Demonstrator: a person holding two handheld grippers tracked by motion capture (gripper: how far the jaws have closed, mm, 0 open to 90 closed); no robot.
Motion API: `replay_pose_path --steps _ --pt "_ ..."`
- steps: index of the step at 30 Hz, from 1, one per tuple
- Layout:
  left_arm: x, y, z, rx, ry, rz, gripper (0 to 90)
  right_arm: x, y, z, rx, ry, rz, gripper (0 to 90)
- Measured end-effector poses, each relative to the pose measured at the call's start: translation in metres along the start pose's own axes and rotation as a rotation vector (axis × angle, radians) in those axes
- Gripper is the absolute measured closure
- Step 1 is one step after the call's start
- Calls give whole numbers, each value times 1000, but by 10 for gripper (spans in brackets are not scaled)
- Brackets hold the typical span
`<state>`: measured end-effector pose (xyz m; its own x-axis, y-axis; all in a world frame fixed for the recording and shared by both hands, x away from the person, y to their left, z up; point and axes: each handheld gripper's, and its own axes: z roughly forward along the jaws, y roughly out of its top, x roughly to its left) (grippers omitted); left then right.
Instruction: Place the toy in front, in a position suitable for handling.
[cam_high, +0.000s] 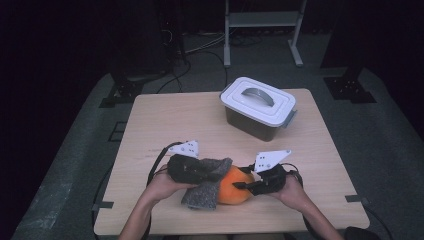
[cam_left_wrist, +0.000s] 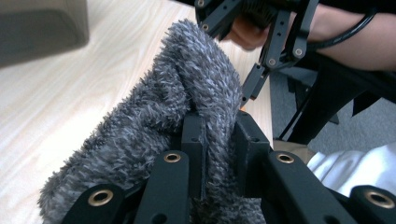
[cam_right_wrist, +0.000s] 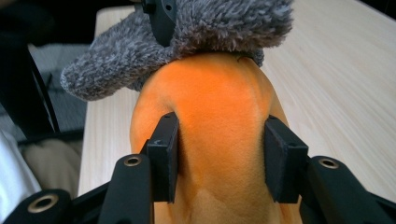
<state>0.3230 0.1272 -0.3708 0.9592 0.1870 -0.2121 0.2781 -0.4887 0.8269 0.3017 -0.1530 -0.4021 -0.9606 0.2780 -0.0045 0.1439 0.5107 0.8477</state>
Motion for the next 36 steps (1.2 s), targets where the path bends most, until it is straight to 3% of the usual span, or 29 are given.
replay_pose_path --steps 4,6,9,12,14,16,20,22,23,26,29,33,36 --pt "6 -8 4 42 20 -13 768 -5 -7 7 21 13 24 516" --pt "9 -14 4 16 -4 -41 768 -8 -14 6 19 25 33 510" --pt "12 -18 3 15 6 -50 767 -13 -22 -3 45 11 38 487" --pt "14 -22 8 22 8 -49 767 -20 -30 -11 50 10 77 429" --pt "14 -22 12 11 -6 -53 767 -21 -28 -12 68 9 93 329" --pt "13 -20 14 11 -2 -40 767 -17 -21 -13 91 -10 74 264" --pt "9 -18 17 3 -16 -38 767 -8 -4 -12 87 -30 18 242" --pt "7 -17 19 8 -11 -27 767 -6 2 -7 109 -40 -9 234" --pt "6 -16 20 15 -2 -21 766 -5 3 -3 124 -49 -14 236" --pt "5 -16 18 18 26 0 766 -6 2 2 132 -47 -11 403" --pt "5 -13 13 8 31 8 767 -6 1 0 93 -48 -9 534" --pt "-1 -4 3 -7 32 40 768 -2 4 1 29 -20 -12 553" --pt "-2 -2 0 -7 31 36 768 -4 0 3 -27 23 22 551"
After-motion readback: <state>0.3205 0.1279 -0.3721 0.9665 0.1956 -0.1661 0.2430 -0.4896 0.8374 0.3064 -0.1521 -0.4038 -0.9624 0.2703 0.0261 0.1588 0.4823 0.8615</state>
